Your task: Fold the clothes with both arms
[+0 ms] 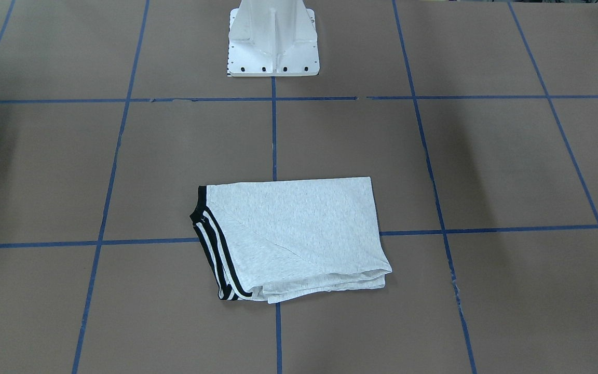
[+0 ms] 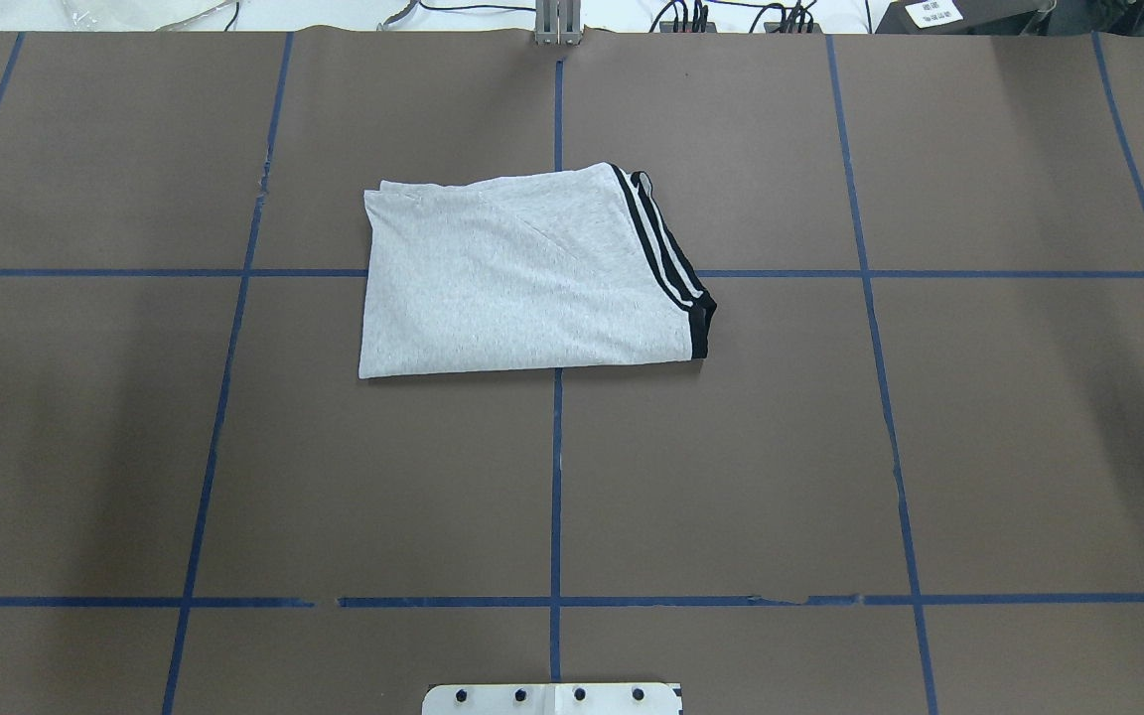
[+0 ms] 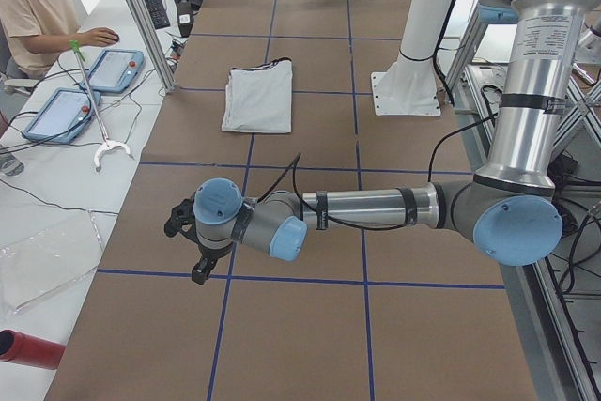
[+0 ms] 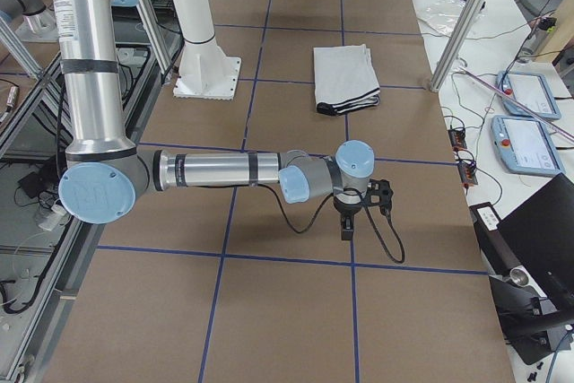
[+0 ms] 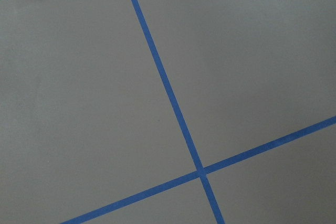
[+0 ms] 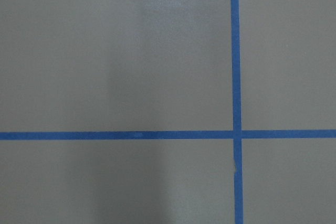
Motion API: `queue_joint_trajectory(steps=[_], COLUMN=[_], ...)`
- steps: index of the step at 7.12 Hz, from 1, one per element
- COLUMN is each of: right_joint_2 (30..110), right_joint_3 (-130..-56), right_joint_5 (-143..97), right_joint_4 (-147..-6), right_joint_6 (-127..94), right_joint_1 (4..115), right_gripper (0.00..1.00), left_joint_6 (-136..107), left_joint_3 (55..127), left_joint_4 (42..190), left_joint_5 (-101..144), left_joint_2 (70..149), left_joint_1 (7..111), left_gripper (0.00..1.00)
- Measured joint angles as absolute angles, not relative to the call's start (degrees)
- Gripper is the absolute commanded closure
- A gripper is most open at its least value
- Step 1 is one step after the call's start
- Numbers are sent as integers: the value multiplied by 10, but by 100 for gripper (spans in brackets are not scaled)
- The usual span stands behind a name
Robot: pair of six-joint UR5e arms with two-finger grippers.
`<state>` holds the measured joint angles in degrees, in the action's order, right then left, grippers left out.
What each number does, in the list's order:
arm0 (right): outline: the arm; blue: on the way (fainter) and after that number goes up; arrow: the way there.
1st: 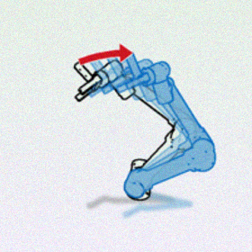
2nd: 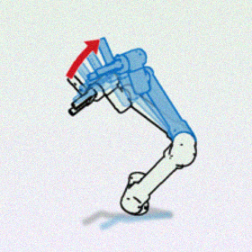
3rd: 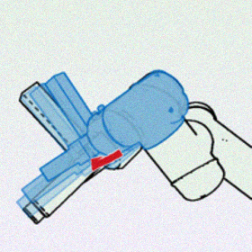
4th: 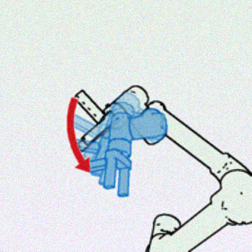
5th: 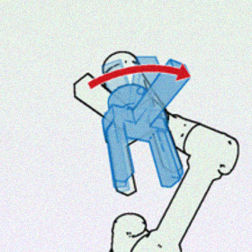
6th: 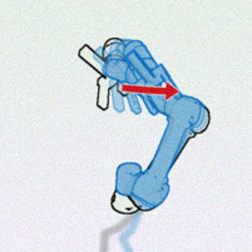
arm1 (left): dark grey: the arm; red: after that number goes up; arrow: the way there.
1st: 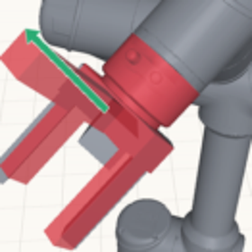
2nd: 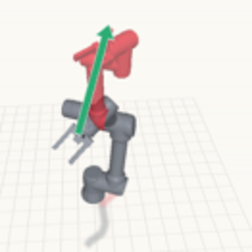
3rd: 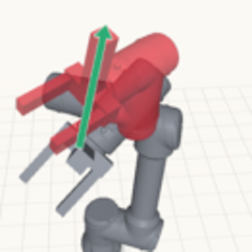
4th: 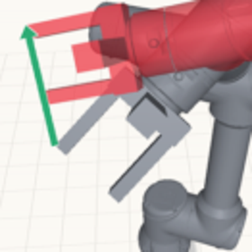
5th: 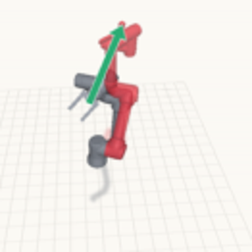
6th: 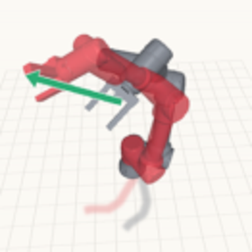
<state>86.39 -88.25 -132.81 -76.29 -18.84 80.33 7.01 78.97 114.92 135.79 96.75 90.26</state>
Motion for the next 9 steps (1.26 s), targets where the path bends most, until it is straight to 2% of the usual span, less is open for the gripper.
queue_joint_trajectory(steps=[7, 9], right_joint_2=[867, 867], right_joint_3=[-873, -868], right_joint_5=[-1326, -1326], right_joint_4=[-780, -780], right_joint_6=[-185, -182], right_joint_1=[788, 782], right_gripper=[0, 0], left_joint_6=[67, 65], left_joint_3=[782, 828], left_joint_4=[1149, 1094], left_joint_5=[1363, 1392], left_joint_2=[966, 962], left_joint_1=[903, 906], left_gripper=[0, 0])
